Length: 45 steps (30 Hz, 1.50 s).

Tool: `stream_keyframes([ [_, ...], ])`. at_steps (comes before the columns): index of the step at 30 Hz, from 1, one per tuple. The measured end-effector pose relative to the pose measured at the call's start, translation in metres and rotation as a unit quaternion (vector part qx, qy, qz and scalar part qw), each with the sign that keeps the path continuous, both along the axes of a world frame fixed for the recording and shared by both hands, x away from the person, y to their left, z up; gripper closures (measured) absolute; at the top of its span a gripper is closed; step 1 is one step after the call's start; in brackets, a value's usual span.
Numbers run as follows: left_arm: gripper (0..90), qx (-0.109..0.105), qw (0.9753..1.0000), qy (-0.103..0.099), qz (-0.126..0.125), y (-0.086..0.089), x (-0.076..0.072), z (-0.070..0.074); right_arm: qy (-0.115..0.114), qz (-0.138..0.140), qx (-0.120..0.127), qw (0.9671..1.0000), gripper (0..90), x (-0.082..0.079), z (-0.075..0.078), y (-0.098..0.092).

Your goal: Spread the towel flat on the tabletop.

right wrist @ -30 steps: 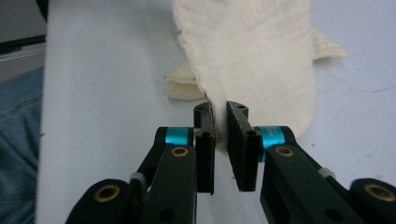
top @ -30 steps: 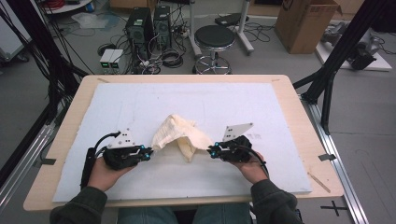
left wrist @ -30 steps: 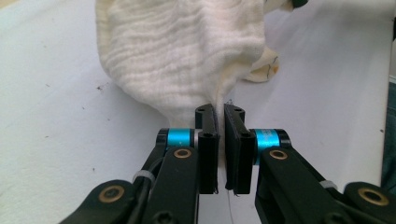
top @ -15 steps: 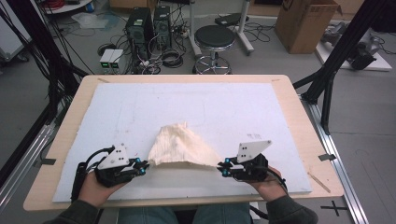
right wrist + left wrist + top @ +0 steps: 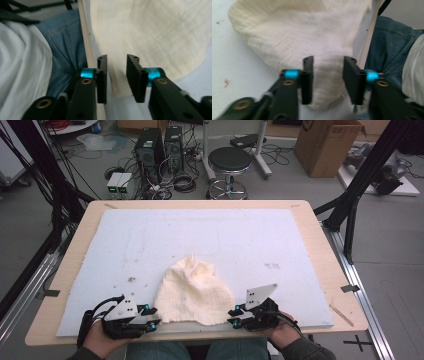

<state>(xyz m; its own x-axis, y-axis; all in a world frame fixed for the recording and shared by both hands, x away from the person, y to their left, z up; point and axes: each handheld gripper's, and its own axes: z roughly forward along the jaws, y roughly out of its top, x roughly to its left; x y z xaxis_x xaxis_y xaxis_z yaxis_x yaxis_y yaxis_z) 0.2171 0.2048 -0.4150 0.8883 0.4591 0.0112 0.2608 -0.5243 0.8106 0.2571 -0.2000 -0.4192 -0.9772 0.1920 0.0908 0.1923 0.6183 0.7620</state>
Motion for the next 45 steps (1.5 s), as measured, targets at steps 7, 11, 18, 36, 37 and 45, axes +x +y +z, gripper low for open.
stream_keyframes([
  [7,45.8,-0.021,0.9996,-0.012,0.016,0.010,0.007,0.014,-0.024,-0.027,0.032,0.9989,59.7,0.011,0.025,-0.008],
  [11,45.4,-0.037,0.9986,-0.020,0.031,0.009,0.025,0.026,-0.043,-0.050,0.039,0.9971,59.6,0.031,0.039,-0.004],
  [18,46.7,-0.056,0.9965,-0.028,0.054,-0.010,0.070,0.039,-0.046,-0.083,0.049,0.9943,59.6,0.078,0.045,0.019],
  [36,84.6,0.016,0.9981,0.033,0.048,-0.032,0.115,0.000,0.043,-0.046,-0.021,0.9978,83.4,0.112,-0.014,0.049],
  [37,87.2,0.012,0.9983,0.031,0.049,-0.030,0.112,0.002,0.044,-0.048,-0.018,0.9977,83.5,0.111,-0.013,0.047],
  [45,89.6,-0.004,0.9989,0.014,0.044,-0.022,0.095,0.008,0.003,-0.062,-0.011,0.9980,83.3,0.090,0.020,0.017],
])
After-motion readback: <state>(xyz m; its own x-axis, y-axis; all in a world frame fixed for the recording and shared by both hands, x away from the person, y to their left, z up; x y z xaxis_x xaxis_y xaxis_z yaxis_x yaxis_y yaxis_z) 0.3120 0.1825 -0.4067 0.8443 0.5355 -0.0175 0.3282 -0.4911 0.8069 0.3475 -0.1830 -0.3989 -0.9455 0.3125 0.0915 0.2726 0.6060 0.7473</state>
